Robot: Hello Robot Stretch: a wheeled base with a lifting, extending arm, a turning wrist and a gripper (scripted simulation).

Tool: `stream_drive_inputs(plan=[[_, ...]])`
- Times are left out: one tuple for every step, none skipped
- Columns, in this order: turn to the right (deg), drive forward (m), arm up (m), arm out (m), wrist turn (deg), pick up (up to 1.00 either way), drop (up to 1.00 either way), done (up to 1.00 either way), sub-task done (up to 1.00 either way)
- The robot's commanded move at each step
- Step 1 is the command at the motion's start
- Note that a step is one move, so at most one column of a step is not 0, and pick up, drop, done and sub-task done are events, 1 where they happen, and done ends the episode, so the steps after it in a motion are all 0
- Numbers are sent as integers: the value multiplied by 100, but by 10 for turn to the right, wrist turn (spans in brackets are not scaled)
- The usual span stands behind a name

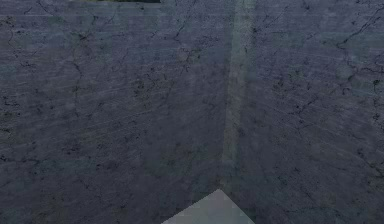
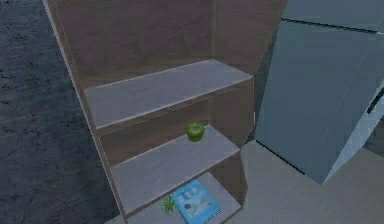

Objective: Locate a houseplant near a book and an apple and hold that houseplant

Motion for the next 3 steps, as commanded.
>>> stream_drive_inputs(plan=[[0, 0, 14, 0, 0, 0, 0, 0, 0], [0, 0, 0, 50, 0, 0, 0, 0, 0], [0, 0, 0, 0, 450, 0, 0, 0, 0]])
